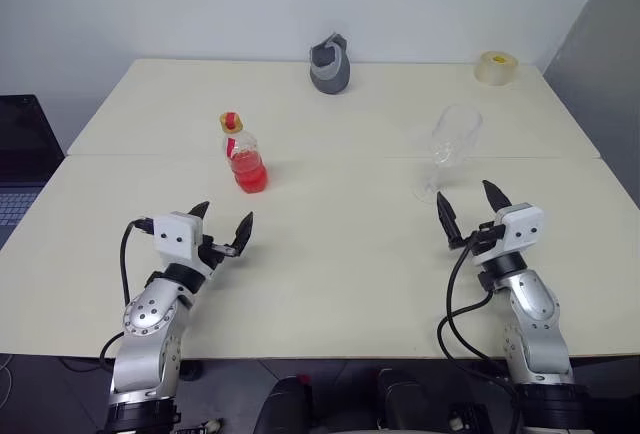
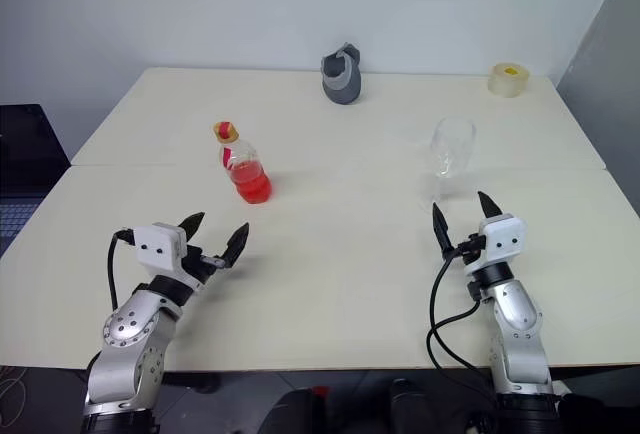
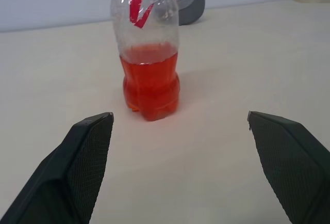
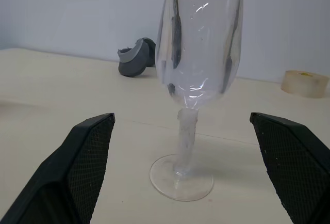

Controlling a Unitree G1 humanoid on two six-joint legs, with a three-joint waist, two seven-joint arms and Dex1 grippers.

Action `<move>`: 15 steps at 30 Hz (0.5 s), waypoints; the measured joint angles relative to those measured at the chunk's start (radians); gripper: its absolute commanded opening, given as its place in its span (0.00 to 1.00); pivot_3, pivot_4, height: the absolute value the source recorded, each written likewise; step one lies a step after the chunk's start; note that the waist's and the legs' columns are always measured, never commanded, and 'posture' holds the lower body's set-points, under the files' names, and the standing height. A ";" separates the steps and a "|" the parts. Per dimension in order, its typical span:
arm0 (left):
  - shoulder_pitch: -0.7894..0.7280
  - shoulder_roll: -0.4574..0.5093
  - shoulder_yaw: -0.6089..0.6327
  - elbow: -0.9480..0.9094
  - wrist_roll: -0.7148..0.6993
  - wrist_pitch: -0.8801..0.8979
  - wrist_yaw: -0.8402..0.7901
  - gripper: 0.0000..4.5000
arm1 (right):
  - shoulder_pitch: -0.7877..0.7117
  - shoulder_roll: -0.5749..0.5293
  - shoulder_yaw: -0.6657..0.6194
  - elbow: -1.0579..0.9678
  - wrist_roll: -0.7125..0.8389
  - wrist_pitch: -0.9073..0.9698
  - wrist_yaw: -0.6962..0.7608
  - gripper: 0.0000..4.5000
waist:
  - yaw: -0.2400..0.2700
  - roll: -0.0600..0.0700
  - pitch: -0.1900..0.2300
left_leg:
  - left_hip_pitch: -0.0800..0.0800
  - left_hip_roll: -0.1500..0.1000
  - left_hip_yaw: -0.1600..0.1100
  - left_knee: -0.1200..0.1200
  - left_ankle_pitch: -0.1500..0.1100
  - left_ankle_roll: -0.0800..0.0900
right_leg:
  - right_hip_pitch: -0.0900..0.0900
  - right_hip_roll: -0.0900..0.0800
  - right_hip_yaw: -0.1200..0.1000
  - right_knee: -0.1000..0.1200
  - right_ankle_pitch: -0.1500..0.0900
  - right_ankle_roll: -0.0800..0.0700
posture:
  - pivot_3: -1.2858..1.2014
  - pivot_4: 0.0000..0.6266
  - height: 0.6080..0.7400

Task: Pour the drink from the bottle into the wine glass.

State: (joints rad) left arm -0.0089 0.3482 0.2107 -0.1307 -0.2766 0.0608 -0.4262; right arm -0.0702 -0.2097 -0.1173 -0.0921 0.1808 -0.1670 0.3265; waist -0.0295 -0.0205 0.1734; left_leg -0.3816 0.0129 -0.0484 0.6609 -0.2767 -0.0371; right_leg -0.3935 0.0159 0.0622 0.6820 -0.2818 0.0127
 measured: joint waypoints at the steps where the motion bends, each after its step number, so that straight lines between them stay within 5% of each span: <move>1: -0.001 0.000 -0.001 -0.003 -0.005 -0.003 -0.005 0.99 | -0.001 0.000 0.000 0.000 0.000 0.000 0.000 1.00 | 0.000 0.000 0.000 | 0.000 0.000 0.000 0.000 0.000 0.000 | 0.000 0.000 0.000 0.000 0.000 0.000 | 0.52 0.24 1.00; 15: -0.047 -0.021 0.039 -0.008 -0.039 -0.050 0.022 0.99 | -0.001 0.001 0.002 0.000 0.000 -0.001 0.011 1.00 | 0.000 0.000 0.000 | 0.000 0.000 0.000 0.000 0.000 0.000 | 0.000 0.000 0.000 0.000 0.000 0.000 | 0.52 0.24 1.00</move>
State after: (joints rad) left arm -0.0557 0.3269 0.2494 -0.1385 -0.3160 0.0106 -0.4042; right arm -0.0708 -0.2089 -0.1150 -0.0922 0.1811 -0.1684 0.3377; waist -0.0293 -0.0205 0.1734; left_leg -0.3816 0.0129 -0.0485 0.6609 -0.2767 -0.0371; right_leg -0.3935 0.0159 0.0621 0.6820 -0.2818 0.0127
